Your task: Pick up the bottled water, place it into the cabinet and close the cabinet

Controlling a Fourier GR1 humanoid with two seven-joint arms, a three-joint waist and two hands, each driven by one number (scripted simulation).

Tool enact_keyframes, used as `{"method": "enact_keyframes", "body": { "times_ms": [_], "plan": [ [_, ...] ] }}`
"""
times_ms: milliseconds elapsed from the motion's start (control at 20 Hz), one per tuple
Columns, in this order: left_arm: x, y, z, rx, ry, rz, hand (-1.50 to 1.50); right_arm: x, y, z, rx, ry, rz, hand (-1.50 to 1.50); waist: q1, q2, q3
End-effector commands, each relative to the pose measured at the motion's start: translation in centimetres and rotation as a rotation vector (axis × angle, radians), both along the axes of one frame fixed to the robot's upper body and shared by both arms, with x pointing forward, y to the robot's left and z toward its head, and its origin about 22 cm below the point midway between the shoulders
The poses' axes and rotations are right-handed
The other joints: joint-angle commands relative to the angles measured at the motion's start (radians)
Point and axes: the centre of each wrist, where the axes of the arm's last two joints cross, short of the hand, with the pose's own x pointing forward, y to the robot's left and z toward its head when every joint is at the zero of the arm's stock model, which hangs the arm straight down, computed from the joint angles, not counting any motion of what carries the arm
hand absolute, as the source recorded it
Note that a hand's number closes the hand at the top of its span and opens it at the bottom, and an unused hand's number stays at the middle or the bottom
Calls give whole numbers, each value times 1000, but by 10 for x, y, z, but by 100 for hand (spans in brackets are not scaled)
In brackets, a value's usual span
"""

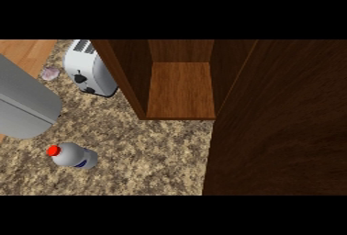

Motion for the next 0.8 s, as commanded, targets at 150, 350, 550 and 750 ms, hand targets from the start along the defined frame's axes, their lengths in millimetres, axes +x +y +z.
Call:
{"method": "enact_keyframes", "body": {
  "times_ms": [150, 350, 550, 750],
  "plan": [
    [-6, 9, 10, 45, 53, -1, -150, -1, 7, 14, 17, 3, 6, -150, -1, 2, 0],
    [-4, 28, -10, 97, 66, -3, -150, -16, 22, 25, 25, 11, -9, -150, -5, 1, -1],
    [2, 10, -31, 121, 93, 8, -150, -13, 18, 35, 16, -9, -7, -150, -6, 2, -1],
    [26, 0, -49, 117, 116, 29, -150, -22, 18, 36, 18, -12, 7, -150, -14, 2, -1]
  ]
}}
